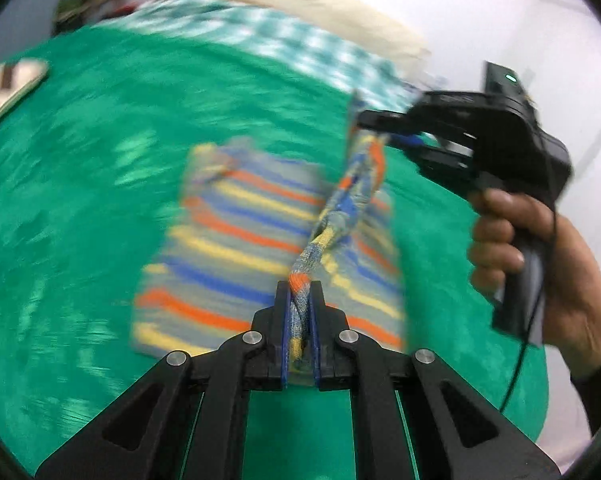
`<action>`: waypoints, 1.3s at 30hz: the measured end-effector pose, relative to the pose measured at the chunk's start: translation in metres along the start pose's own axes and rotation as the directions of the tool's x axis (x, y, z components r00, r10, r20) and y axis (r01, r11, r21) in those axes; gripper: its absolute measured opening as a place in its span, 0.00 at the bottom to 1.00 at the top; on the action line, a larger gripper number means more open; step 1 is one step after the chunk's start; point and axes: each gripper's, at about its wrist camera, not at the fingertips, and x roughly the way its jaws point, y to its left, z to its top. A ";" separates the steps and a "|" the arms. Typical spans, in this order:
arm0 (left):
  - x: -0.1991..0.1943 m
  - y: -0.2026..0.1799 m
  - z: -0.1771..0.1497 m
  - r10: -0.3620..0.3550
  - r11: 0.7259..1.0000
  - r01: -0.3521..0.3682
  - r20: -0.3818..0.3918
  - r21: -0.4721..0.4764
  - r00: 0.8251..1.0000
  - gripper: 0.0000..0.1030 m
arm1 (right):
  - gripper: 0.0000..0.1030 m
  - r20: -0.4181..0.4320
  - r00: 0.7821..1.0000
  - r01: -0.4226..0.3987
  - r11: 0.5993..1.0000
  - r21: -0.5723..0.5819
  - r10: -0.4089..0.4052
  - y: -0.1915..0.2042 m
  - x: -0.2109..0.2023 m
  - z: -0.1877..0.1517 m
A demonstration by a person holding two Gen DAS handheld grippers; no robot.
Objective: Fold small clothes
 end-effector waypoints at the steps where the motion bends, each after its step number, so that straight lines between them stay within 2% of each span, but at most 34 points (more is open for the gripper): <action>1: 0.001 0.018 0.001 0.028 0.999 -0.028 0.000 -0.028 1.000 0.06 | 0.10 -0.012 1.000 -0.003 1.000 -0.003 0.003 0.007 0.015 -0.003; 2: 0.001 0.030 -0.002 0.048 0.998 -0.048 -0.002 -0.041 0.999 0.06 | 0.11 -0.023 1.000 -0.006 1.000 -0.005 0.006 0.014 0.030 -0.005; 4: 0.012 0.056 -0.005 0.087 0.995 -0.089 -0.041 -0.052 0.995 0.08 | 0.20 -0.053 0.998 -0.044 0.999 -0.003 0.044 0.024 0.061 -0.014; 5: 0.019 0.063 -0.011 0.102 0.993 -0.106 -0.071 -0.051 0.992 0.10 | 0.32 -0.071 0.995 -0.067 0.998 0.016 0.068 0.026 0.072 -0.018; 6: 0.023 0.071 -0.013 0.130 0.989 -0.136 -0.099 -0.050 0.987 0.19 | 0.38 -0.087 0.992 -0.090 0.995 0.049 0.094 0.025 0.079 -0.025; 7: 0.023 0.078 -0.014 0.143 0.987 -0.150 -0.109 -0.055 0.984 0.32 | 0.43 -0.082 0.991 -0.098 0.993 0.069 0.104 0.023 0.079 -0.029; 8: 0.017 0.086 -0.015 0.138 0.987 -0.146 -0.101 -0.070 0.985 0.37 | 0.43 -0.063 0.992 -0.108 0.991 0.079 0.113 0.021 0.074 -0.032; 10: -0.002 0.094 -0.012 0.123 0.988 -0.129 -0.064 -0.084 0.990 0.54 | 0.43 -0.013 0.993 -0.115 0.990 0.082 0.117 0.013 0.048 -0.037; 13: -0.013 0.094 -0.003 0.105 0.992 -0.105 -0.013 -0.064 0.994 0.57 | 0.43 0.002 1.000 -0.016 1.000 -0.010 0.016 0.005 0.006 -0.049; 15: -0.005 0.089 0.003 0.086 0.995 -0.087 -0.020 -0.044 0.996 0.57 | 0.43 -0.002 0.998 0.064 0.991 -0.116 -0.065 0.006 -0.018 -0.068; 18: 0.019 0.081 0.006 0.101 0.995 -0.101 -0.057 0.002 0.993 0.56 | 0.43 -0.073 0.994 0.058 0.975 -0.216 -0.076 0.006 -0.029 -0.104; 20: 0.040 0.076 -0.002 0.158 0.986 -0.151 -0.125 0.066 0.980 0.53 | 0.43 -0.153 0.979 0.092 0.959 -0.268 -0.137 -0.002 -0.020 -0.135; 21: 0.046 0.073 -0.008 0.192 0.978 -0.176 -0.150 0.111 0.970 0.53 | 0.43 -0.203 0.960 0.126 0.948 -0.293 -0.191 -0.007 -0.011 -0.152; 22: 0.045 0.069 -0.010 0.205 0.971 -0.183 -0.142 0.155 0.968 0.54 | 0.43 -0.242 0.941 0.153 0.935 -0.320 -0.236 -0.012 -0.005 -0.166; 23: 0.041 0.064 -0.009 0.216 0.961 -0.184 -0.144 0.205 0.966 0.54 | 0.42 -0.239 0.938 0.159 0.923 -0.350 -0.253 -0.012 -0.007 -0.176; 24: 0.037 0.061 -0.007 0.219 0.957 -0.181 -0.153 0.226 0.964 0.54 | 0.42 -0.225 0.943 0.153 0.919 -0.363 -0.246 -0.010 -0.014 -0.178; 26: 0.025 0.060 0.007 0.191 0.963 -0.157 -0.140 0.221 0.972 0.54 | 0.42 -0.234 0.948 0.133 0.937 -0.321 -0.215 -0.012 -0.024 -0.164; 29: 0.021 0.052 0.053 0.137 0.973 -0.118 -0.084 0.200 0.987 0.57 | 0.42 -0.139 0.970 0.148 0.937 -0.316 -0.200 -0.007 -0.036 -0.121; 31: 0.033 0.043 0.084 0.107 0.976 -0.092 -0.067 0.196 0.992 0.58 | 0.42 -0.091 0.979 0.150 0.947 -0.285 -0.183 -0.006 -0.035 -0.084; 33: 0.063 0.033 0.114 0.087 0.978 -0.067 -0.095 0.196 0.992 0.61 | 0.42 -0.059 0.985 0.142 0.958 -0.251 -0.161 -0.008 -0.021 -0.052; 36: 0.120 0.028 0.134 0.155 0.963 -0.113 -0.159 0.245 0.975 0.61 | 0.42 -0.090 0.987 0.121 0.982 -0.144 -0.135 -0.031 0.010 -0.017; 38: 0.152 0.032 0.131 0.247 0.940 -0.188 -0.189 0.285 0.950 0.61 | 0.40 -0.119 0.975 0.178 0.980 -0.088 -0.188 -0.053 0.035 -0.012; 39: 0.161 0.036 0.128 0.275 0.934 -0.211 -0.202 0.287 0.940 0.65 | 0.38 -0.152 0.959 0.232 0.970 -0.069 -0.240 -0.068 0.048 -0.015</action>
